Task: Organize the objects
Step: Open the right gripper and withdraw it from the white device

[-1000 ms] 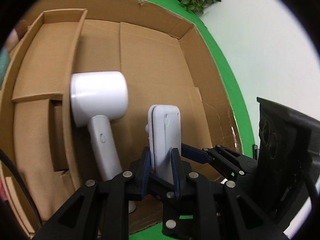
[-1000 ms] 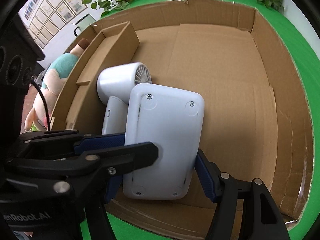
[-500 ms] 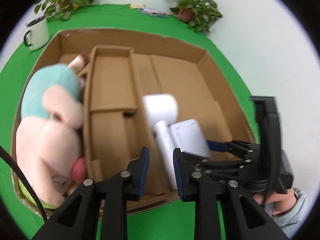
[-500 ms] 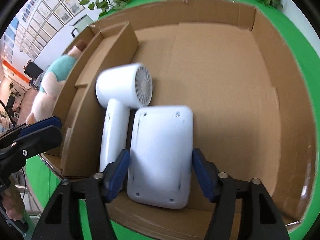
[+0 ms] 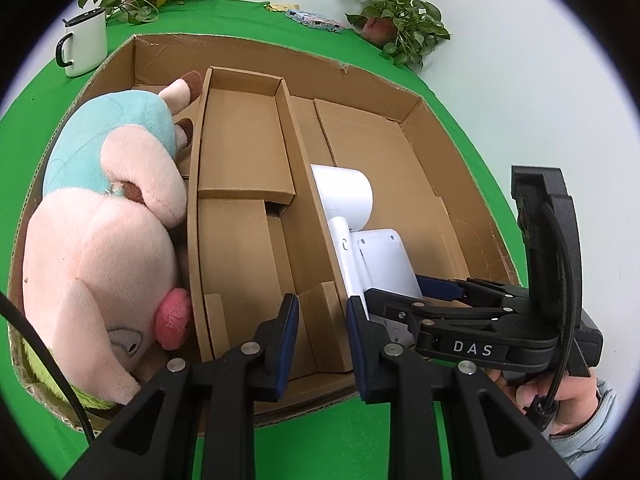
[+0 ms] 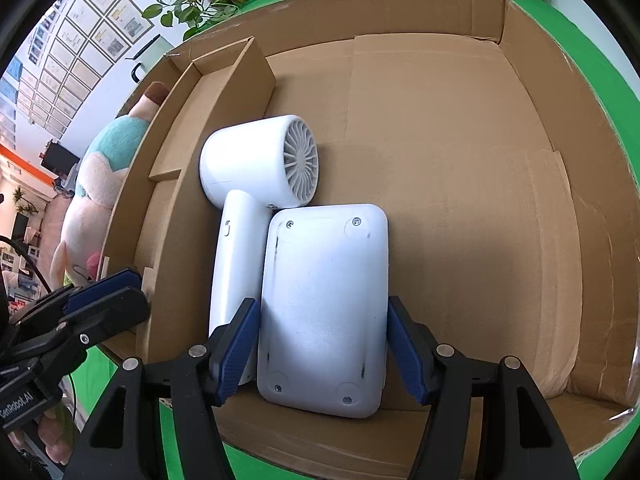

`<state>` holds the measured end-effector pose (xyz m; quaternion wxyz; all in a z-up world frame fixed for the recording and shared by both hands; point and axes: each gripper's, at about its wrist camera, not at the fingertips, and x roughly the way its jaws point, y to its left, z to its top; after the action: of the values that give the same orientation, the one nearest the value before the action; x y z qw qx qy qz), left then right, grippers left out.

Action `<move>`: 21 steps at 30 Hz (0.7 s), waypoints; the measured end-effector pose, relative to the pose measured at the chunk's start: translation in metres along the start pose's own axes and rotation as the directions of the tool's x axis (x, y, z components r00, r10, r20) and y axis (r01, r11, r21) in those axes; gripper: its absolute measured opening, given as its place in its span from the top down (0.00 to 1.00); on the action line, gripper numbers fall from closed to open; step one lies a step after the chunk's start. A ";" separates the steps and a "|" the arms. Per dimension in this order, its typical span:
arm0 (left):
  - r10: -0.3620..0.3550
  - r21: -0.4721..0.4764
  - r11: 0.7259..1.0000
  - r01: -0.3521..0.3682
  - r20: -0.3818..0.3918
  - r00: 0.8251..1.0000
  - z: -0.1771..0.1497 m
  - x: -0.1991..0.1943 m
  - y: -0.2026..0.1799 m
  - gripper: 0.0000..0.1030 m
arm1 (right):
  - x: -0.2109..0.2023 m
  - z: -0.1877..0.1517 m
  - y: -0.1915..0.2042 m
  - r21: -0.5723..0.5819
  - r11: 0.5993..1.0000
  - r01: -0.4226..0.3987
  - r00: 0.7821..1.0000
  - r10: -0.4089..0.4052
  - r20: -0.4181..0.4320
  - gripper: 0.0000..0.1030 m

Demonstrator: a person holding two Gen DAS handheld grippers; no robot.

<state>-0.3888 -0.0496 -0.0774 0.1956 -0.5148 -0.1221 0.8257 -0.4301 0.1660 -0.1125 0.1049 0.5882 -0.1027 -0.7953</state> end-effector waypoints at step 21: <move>0.113 0.110 0.981 -0.160 0.351 0.930 -0.018 -0.063 -0.043 0.20 | -0.089 -0.063 0.035 -0.152 0.958 0.245 0.872 -0.149 0.467 0.01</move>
<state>-0.3391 -0.0392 -0.0168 0.1482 -0.3558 -0.0612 0.9207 -0.3431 0.1553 -0.0391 0.0567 0.3809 0.0196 -0.9227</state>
